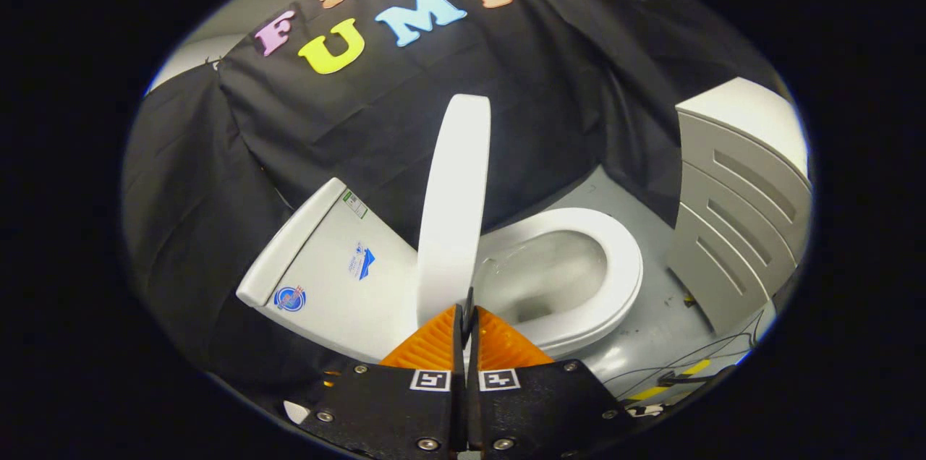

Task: Open the toilet lid.

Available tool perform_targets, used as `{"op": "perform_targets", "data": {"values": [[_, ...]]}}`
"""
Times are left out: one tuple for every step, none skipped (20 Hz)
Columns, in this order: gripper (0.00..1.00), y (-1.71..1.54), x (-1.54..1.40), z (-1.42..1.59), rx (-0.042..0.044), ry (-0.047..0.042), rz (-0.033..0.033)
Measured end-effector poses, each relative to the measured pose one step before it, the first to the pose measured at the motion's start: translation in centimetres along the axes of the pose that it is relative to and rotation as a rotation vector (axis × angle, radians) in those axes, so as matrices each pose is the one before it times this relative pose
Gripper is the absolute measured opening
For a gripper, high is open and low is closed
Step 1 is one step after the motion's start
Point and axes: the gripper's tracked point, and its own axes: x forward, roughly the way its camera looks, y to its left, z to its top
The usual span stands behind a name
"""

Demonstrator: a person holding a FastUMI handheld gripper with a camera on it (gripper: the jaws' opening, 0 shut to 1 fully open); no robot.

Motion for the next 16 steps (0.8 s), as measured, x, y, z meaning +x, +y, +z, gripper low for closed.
{"op": "perform_targets", "data": {"values": [[0.00, 0.560, -0.078, 0.025, -0.02127, -0.00800, 0.00091], [0.00, 0.677, -0.102, 0.309, -0.01521, -0.00930, 0.00651], [0.00, 0.532, 0.022, 0.059, -0.01394, -0.00561, 0.00413], [0.00, 0.486, 0.004, 0.139, -0.01157, -0.01067, 0.00076], [0.00, 0.364, -0.073, 0.031, -0.01071, -0.01018, -0.00002], [0.00, 0.605, -0.031, 0.178, -0.02591, -0.01196, 0.00281], [0.00, 0.543, 0.025, -0.075, -0.02065, -0.00691, 0.00301], [0.00, 0.497, 0.019, 0.139, -0.01045, -0.00437, 0.00217], [0.00, 0.424, -0.011, 0.045, -0.00079, -0.00317, 0.00287], [0.00, 0.454, -0.050, 0.165, 0.00349, -0.00209, 0.00344], [0.00, 0.401, 0.065, 0.017, -0.00027, -0.00190, 0.00045], [0.00, 0.432, 0.037, 0.123, -0.00574, -0.00325, 0.00068], [0.00, 0.527, 0.062, 0.066, -0.00838, -0.00571, 0.00255], [0.00, 0.566, 0.024, 0.143, -0.00999, -0.00390, 0.00456], [0.00, 0.544, -0.091, 0.078, -0.00828, -0.00408, 0.00471], [0.00, 0.479, 0.026, 0.104, -0.00595, -0.00341, 0.00414]]}}
